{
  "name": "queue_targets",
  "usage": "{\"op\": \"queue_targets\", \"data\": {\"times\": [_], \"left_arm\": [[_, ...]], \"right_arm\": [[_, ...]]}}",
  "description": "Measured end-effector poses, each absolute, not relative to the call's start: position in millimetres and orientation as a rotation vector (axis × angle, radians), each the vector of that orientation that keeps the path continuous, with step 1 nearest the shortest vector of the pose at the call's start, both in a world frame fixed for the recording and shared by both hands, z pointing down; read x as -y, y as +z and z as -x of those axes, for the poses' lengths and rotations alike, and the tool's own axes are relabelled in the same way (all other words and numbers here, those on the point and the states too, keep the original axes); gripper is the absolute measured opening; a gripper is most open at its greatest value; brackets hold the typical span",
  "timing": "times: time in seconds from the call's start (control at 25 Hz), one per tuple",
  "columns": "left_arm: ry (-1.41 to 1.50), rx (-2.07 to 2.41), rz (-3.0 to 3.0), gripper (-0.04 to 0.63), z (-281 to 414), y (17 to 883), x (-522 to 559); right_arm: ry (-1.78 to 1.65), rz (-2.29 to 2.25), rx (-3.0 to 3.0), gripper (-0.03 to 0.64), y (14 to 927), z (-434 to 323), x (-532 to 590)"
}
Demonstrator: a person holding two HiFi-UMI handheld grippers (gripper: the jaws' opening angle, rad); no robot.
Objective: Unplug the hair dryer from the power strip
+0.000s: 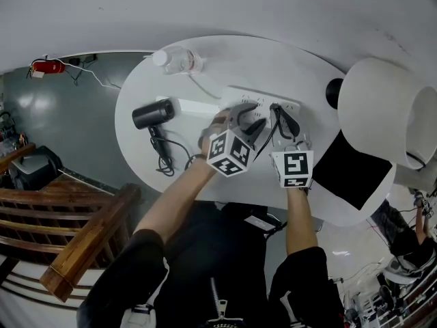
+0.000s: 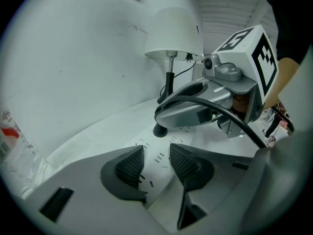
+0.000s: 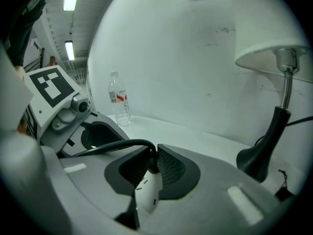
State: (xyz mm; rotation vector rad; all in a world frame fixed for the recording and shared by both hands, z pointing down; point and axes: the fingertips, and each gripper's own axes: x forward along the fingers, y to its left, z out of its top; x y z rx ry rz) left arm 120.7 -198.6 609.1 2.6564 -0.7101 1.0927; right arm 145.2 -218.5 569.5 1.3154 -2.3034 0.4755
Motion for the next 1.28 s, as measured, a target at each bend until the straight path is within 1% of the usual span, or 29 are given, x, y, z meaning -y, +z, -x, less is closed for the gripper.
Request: {"op": "queue_targets", "data": {"times": [0.44, 0.76, 1.0, 1.28], "left_arm": [[1.099, 0.693, -2.673, 0.173, -127, 608, 199], [1.112, 0.7, -2.647, 0.166, -127, 610, 203], [1.114, 0.687, -2.634, 0.166, -129, 611, 202], [1.123, 0.658, -2.659, 0.167, -130, 610, 200]], "right_arm": [[0.413, -1.325, 2.263, 0.046, 567, -149, 215], [0.628, -1.383, 2.272, 0.046, 574, -156, 231], [0.519, -1.353, 2.257, 0.046, 572, -155, 224], [0.486, -1.353, 2.252, 0.046, 572, -155, 217]]}}
